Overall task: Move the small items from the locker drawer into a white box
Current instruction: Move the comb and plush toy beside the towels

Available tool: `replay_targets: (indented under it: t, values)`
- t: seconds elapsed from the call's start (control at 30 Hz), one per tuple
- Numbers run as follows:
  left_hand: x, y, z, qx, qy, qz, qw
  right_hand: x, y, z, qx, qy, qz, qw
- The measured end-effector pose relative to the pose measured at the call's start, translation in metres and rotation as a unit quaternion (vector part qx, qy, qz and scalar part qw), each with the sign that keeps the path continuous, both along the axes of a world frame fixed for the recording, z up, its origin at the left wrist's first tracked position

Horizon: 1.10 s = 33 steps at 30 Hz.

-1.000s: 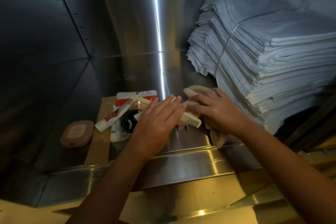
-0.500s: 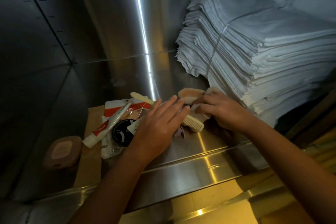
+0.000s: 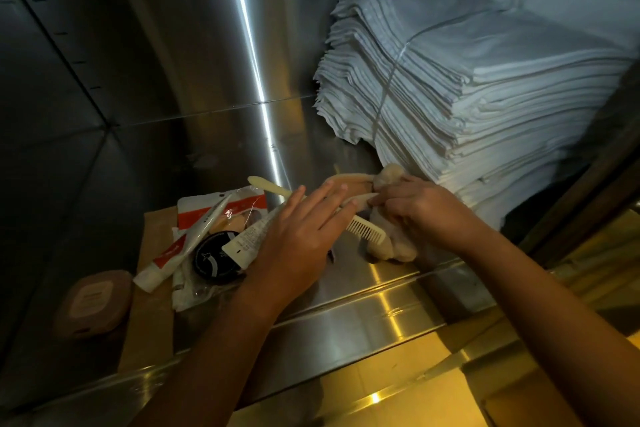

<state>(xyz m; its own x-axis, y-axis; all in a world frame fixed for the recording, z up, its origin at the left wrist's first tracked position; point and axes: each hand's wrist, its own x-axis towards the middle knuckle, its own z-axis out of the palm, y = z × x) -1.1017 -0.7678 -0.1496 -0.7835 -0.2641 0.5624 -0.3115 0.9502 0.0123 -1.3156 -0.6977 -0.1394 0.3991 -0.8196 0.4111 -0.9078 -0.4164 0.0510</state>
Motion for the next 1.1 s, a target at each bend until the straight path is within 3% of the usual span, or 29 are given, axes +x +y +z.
replay_targets:
  t: [0.2, 0.37, 0.93, 1.1]
  values:
    - [-0.003, 0.000, -0.004, -0.002, 0.021, -0.004, 1.000, 0.022, 0.011, -0.003, -0.007, -0.090, -0.096, 0.991]
    - [-0.002, 0.000, -0.003, -0.005, 0.019, 0.002, 1.000, 0.049, 0.028, -0.010, -0.037, -0.161, -0.100, 0.981]
    - [0.000, 0.008, 0.003, 0.023, 0.018, 0.024, 0.999, 0.073, 0.039, -0.024, -0.162, -0.123, -0.056, 0.977]
    - [0.005, 0.006, 0.003, 0.033, 0.003, 0.070, 0.997, 0.075, 0.036, -0.028, -0.210, -0.114, -0.101, 0.966]
